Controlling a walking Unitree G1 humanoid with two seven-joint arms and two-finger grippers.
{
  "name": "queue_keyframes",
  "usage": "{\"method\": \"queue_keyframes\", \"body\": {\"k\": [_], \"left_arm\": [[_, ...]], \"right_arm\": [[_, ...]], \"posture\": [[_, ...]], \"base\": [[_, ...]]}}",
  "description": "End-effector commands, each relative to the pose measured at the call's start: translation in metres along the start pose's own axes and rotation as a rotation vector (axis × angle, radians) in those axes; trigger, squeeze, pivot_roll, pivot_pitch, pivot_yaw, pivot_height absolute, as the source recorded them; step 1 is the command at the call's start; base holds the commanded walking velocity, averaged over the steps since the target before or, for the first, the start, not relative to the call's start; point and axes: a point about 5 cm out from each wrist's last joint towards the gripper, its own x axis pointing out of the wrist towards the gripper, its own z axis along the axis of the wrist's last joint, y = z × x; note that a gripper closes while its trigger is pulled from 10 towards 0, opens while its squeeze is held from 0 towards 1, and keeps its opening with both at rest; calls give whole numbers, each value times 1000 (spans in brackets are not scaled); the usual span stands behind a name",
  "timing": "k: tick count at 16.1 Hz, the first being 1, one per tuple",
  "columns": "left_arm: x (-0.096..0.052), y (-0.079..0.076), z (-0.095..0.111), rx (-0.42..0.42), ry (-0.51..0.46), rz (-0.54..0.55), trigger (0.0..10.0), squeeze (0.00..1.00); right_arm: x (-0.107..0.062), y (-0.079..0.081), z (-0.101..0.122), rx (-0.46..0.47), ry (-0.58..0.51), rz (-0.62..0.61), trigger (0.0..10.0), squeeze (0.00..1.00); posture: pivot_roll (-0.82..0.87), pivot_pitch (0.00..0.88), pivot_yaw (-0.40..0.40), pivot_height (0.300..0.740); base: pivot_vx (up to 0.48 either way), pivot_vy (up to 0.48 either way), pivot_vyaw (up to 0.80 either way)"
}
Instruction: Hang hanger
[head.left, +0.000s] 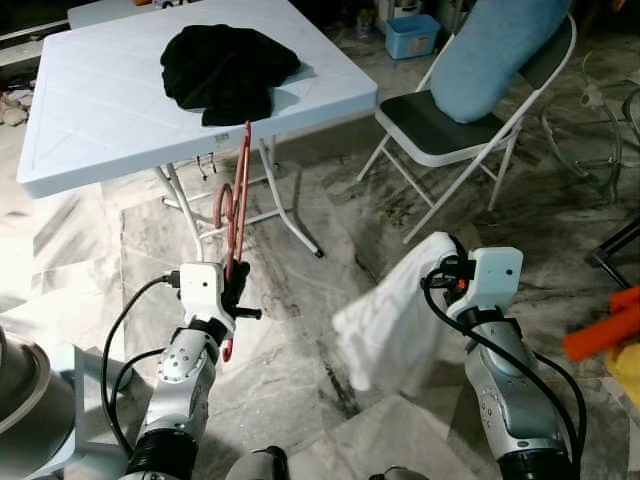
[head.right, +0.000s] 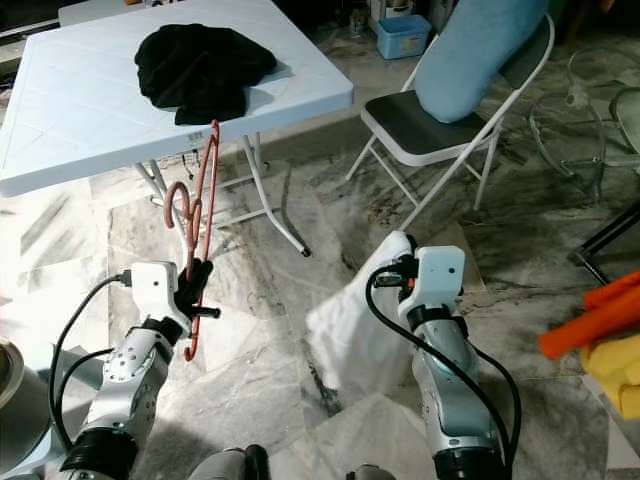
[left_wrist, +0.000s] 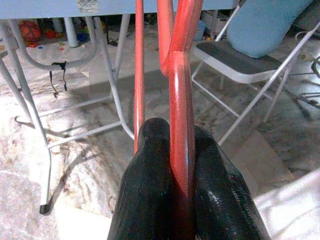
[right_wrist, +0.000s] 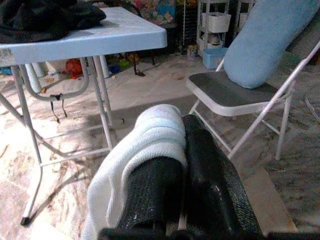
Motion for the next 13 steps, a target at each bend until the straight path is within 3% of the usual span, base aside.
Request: {"method": "queue_keyframes", "body": {"k": [1,6,9,13], "left_arm": [[2,5,7,10,-17,4,10000,0],[10,0,33,38,-108,-26,10000,0],[10,5,31,30,-100,-9,10000,0],[11,4,43,27,-140,-12,10000,0]], "right_arm": [[3,2,14,-16,-59,14,10000,0],[8,-4,27,-39,-94,27,10000,0],[9,-1,27,-37,-95,35,10000,0],[12,6,35,-62,-125,77,10000,0]], "posture": [[-93,88,76,740],[-94,93,67,740],[-89,96,64,740],[-76,100,59,740]], "base": [[251,0,544],[273,0,554],[321,0,558],[402,0,0]]}}
